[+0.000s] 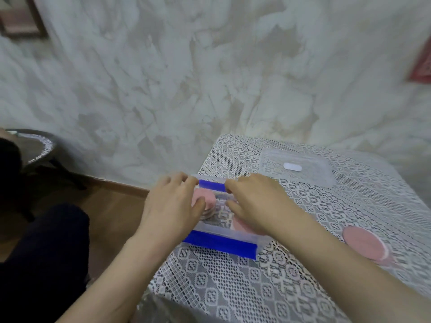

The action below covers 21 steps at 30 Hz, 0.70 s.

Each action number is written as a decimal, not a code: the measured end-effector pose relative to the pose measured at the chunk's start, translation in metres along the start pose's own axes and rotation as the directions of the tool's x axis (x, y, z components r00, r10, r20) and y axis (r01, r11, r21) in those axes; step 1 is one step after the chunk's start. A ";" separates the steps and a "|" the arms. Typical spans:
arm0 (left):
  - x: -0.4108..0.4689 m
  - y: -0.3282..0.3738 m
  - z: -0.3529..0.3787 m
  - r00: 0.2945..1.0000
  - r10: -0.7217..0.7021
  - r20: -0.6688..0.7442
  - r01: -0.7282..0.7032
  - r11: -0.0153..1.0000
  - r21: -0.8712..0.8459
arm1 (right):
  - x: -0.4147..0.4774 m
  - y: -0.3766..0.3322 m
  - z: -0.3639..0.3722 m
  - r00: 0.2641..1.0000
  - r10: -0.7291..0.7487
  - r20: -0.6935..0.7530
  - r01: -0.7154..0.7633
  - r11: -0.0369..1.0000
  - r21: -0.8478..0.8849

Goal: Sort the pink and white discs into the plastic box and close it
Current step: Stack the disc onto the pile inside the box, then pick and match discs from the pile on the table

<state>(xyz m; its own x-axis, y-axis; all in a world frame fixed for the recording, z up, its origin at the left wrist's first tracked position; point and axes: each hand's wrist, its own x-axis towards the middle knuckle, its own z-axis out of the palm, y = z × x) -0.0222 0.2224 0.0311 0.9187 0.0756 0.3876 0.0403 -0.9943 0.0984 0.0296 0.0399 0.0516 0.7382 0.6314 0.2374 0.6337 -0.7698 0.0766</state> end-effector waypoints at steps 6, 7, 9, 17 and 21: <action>0.014 0.050 0.006 0.992 0.124 0.023 -0.125 0.991 0.056 | -0.043 0.028 -0.020 0.995 0.072 -0.075 -0.074 0.997 -0.025; 0.016 0.062 0.006 0.989 0.145 0.021 -0.146 0.988 0.052 | -0.051 0.035 -0.023 0.993 0.093 -0.077 -0.096 0.995 -0.033; 0.018 0.085 0.007 0.984 0.180 0.008 -0.180 0.983 0.046 | -0.069 0.048 -0.027 0.987 0.141 -0.072 -0.145 0.988 -0.049; 0.020 0.168 0.027 0.942 0.334 -0.019 -0.334 0.942 -0.019 | -0.135 0.110 -0.024 0.934 0.356 -0.031 -0.357 0.933 -0.045; 0.013 0.206 0.050 0.919 0.393 0.031 -0.392 0.919 -0.035 | -0.164 0.140 -0.012 0.889 0.458 0.023 -0.457 0.889 -0.019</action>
<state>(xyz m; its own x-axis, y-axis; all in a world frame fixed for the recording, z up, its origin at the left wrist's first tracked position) 0.0173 0.0146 0.0110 0.8721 -0.3240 0.3668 -0.3370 -0.9410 -0.0300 -0.0058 -0.1730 0.0354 0.9515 0.2111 0.2236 0.2213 -0.9750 -0.0215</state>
